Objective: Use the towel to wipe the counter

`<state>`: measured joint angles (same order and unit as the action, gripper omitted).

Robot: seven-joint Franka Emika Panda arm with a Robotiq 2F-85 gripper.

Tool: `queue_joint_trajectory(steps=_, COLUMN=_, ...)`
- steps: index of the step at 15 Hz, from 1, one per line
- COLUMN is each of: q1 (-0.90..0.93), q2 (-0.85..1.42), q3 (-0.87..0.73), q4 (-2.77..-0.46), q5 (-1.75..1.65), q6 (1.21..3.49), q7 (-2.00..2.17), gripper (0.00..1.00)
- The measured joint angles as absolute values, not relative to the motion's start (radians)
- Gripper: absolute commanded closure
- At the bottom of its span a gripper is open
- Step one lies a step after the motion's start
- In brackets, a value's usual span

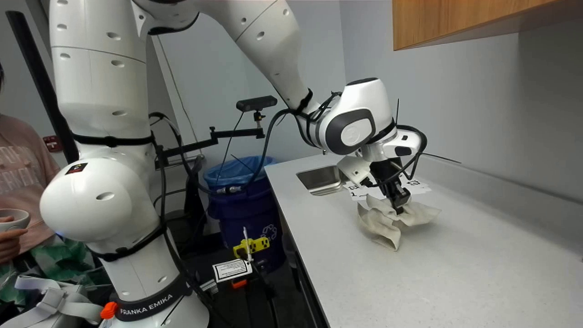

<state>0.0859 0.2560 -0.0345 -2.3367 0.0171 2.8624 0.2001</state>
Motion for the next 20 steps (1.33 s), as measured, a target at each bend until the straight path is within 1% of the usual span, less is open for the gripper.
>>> queue_joint_trajectory(steps=6, q1=0.085, q2=0.212, q3=-0.126, q4=-2.433, q5=-0.013, q6=2.972, q7=0.261, gripper=0.98)
queue_joint_trajectory(steps=10, q1=0.124, q2=0.207, q3=-0.225, q4=-2.463, q5=-0.103, q6=3.033, q7=0.356, gripper=0.98)
queue_joint_trajectory(steps=17, q1=0.327, q2=0.208, q3=-0.517, q4=-2.469, q5=-0.342, q6=3.087, q7=0.602, gripper=0.98)
queue_joint_trajectory(steps=20, q1=0.416, q2=0.211, q3=-0.614, q4=-2.469, q5=-0.398, q6=3.087, q7=0.697, gripper=0.98)
